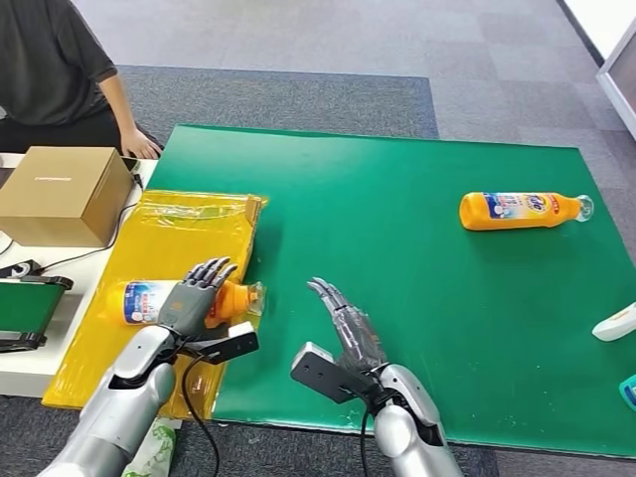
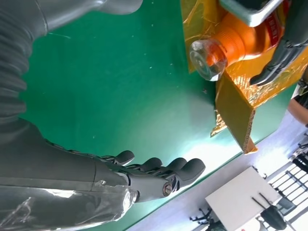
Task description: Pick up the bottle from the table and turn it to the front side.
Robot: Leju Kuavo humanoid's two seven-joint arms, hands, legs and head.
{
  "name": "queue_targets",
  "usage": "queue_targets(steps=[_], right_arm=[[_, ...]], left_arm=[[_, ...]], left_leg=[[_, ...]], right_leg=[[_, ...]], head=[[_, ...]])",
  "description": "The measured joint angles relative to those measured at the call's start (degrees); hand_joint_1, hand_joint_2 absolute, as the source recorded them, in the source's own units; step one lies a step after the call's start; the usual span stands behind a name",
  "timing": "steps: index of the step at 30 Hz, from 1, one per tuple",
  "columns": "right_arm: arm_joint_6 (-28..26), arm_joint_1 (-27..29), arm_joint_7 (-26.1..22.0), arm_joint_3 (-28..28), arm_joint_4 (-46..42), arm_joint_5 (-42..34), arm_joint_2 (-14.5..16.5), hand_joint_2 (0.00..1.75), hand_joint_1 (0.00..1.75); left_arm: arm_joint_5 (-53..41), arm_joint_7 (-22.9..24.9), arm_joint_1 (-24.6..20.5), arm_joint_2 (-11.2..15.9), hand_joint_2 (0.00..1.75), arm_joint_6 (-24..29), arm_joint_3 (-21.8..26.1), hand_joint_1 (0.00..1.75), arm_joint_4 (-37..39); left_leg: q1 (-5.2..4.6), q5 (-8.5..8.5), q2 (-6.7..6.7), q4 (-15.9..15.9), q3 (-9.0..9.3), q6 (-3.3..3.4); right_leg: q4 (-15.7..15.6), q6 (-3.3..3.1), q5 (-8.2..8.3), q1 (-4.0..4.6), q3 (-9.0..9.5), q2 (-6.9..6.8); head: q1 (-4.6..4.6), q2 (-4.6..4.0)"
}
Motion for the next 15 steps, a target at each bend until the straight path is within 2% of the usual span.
queue_targets(steps=[4,8,12,15], right_arm=[[-1.0,0.2,1.2,-0.3,-0.1,0.0,0.0,1.75,0.00],[-1.2,1.1,2.4,-0.8,-1.1,0.6,-0.1,1.75,0.00],[-1.3,3.0,3.4,-1.4,-3.5,1.2,-0.3,1.75,0.00],[-1.2,4.6,3.8,-2.0,-5.5,1.4,-0.5,1.75,0.00]], left_arm=[[6.7,-2.1,4.1,-0.9,1.75,2.8,1.1,0.00,-6.8],[13.6,-4.9,8.3,-3.5,1.75,3.6,4.5,0.00,-17.4],[23.8,-9.4,12.0,-7.0,1.75,0.8,9.3,0.00,-27.0],[29.4,-12.5,14.2,-9.2,1.75,-1.5,12.4,0.00,-31.4]], left_leg=[[0.00,0.00,0.02,0.0,-0.06,0.00],[0.01,-0.01,0.02,0.0,-0.11,0.00],[0.01,-0.06,0.02,0.0,-0.13,0.00],[0.01,-0.09,0.02,0.0,-0.14,0.00]], right_leg=[[0.0,0.00,0.01,-0.02,-0.12,0.01],[0.0,0.00,0.00,-0.03,-0.16,0.02],[0.0,-0.02,-0.04,-0.02,-0.18,0.02],[0.0,-0.02,-0.09,-0.02,-0.18,0.02]], head=[[-0.01,0.00],[-0.01,0.01],[-0.01,0.00],[-0.01,0.00]])
